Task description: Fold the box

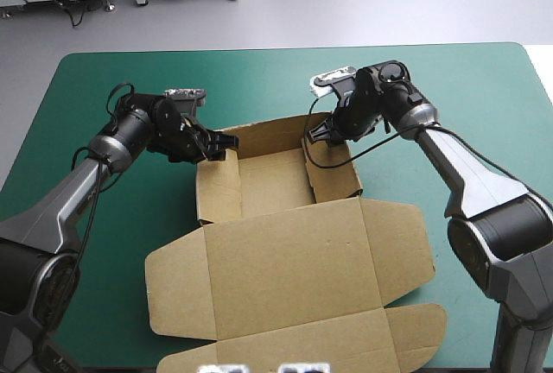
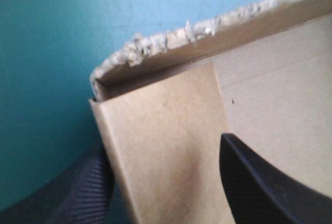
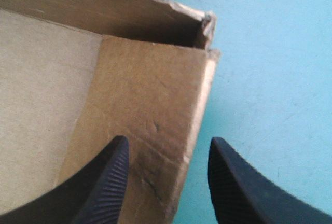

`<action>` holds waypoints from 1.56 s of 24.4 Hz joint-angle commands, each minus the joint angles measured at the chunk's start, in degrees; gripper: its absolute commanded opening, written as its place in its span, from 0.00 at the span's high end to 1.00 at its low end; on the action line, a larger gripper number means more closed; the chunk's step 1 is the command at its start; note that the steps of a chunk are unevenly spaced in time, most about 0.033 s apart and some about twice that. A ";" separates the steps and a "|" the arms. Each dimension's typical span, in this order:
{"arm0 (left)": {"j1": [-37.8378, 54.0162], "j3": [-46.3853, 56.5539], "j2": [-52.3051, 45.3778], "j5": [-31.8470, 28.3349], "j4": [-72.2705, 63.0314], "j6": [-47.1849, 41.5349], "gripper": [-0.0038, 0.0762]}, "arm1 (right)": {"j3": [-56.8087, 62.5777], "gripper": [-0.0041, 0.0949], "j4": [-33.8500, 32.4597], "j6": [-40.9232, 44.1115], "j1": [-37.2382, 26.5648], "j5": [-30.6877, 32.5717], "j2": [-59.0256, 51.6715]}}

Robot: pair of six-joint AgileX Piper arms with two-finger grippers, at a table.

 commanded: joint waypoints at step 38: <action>-0.23 16.25 -81.95 19.53 15.79 12.82 0.72 | -2.05 0.50 -2.74 2.38 -0.18 9.17 -8.43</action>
